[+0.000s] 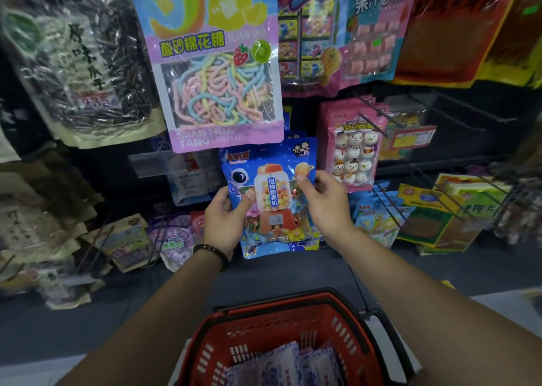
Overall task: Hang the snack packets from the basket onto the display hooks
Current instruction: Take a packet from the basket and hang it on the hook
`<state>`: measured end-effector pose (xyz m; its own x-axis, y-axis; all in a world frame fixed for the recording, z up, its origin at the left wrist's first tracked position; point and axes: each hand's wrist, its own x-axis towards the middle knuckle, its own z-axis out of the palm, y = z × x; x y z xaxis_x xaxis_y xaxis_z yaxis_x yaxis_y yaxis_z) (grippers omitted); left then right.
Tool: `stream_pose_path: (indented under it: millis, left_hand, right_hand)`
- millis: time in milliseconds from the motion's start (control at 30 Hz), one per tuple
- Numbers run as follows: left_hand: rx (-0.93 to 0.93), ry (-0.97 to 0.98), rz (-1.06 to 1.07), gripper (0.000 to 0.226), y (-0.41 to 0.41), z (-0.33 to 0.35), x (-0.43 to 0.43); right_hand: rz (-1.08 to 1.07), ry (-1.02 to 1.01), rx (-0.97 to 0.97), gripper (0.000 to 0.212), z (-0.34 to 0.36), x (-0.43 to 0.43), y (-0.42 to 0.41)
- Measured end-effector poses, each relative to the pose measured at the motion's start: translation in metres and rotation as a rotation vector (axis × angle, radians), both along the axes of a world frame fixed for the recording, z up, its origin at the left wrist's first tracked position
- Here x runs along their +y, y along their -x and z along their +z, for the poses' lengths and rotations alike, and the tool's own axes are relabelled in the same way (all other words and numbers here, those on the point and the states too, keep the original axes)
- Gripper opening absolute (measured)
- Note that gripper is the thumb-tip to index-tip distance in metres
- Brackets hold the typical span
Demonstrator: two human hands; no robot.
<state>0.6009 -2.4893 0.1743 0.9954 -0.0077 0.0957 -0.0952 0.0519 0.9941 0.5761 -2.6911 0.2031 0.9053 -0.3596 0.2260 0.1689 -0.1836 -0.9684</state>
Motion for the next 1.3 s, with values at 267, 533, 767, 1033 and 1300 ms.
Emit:
stream_pose_path:
  millis: [267, 533, 767, 1033, 1300]
  left_hand:
    - [0.075, 0.033, 0.014, 0.024, -0.012, 0.009, -0.004]
    - [0.111, -0.039, 0.076, 0.037, -0.031, 0.009, -0.008]
    - [0.099, -0.144, 0.185, 0.035, -0.04, 0.006, -0.01]
    - [0.071, -0.409, 0.136, 0.047, -0.013, -0.009, 0.015]
    - [0.047, -0.948, -0.547, 0.019, 0.092, -0.111, 0.05]
  right_hand:
    - [-0.015, -0.007, 0.04, 0.032, -0.005, -0.002, -0.021]
    - [-0.064, 0.126, 0.114, 0.049, -0.006, -0.005, -0.045]
    - [-0.084, 0.196, 0.216, 0.028, -0.004, -0.008, -0.052]
    - [-0.071, 0.159, 0.227, 0.02, -0.023, -0.008, -0.018]
    - [0.104, 0.245, 0.597, 0.013, -0.178, 0.007, 0.07]
